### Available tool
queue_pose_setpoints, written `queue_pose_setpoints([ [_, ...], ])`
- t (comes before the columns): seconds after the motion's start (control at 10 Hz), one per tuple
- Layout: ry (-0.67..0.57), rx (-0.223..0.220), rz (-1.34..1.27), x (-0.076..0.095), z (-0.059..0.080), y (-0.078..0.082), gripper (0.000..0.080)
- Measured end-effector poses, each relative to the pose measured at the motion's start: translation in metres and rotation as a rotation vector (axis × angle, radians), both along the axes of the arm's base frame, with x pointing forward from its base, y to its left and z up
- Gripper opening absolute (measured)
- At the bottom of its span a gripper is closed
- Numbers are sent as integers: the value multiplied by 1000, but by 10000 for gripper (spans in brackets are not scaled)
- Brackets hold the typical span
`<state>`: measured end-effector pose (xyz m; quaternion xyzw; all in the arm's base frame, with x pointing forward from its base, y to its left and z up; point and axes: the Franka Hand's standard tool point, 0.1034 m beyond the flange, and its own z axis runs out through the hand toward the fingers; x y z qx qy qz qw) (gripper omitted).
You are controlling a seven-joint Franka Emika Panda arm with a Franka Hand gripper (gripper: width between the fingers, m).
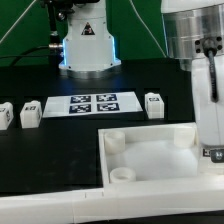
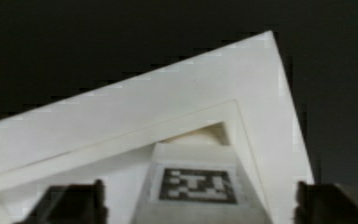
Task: Assemble one leg
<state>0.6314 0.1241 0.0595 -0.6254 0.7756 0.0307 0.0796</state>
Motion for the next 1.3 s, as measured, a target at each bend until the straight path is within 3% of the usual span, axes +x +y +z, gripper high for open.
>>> queue_pose_setpoints([
  [0.1, -12, -9, 109, -2, -1, 3, 623],
  [0.3, -57, -52, 432, -2, 0, 8, 645],
  [0.7, -110, -89, 832, -1, 0, 3, 649],
  [0.9, -133, -148, 1177, 3, 1, -8, 649],
  [1.1, -133, -192, 1358, 3, 3, 0, 649],
  [1.2, -137, -192, 1391, 3, 3, -2, 649],
  [1.3, -131, -188, 1337, 3, 3, -2, 533],
])
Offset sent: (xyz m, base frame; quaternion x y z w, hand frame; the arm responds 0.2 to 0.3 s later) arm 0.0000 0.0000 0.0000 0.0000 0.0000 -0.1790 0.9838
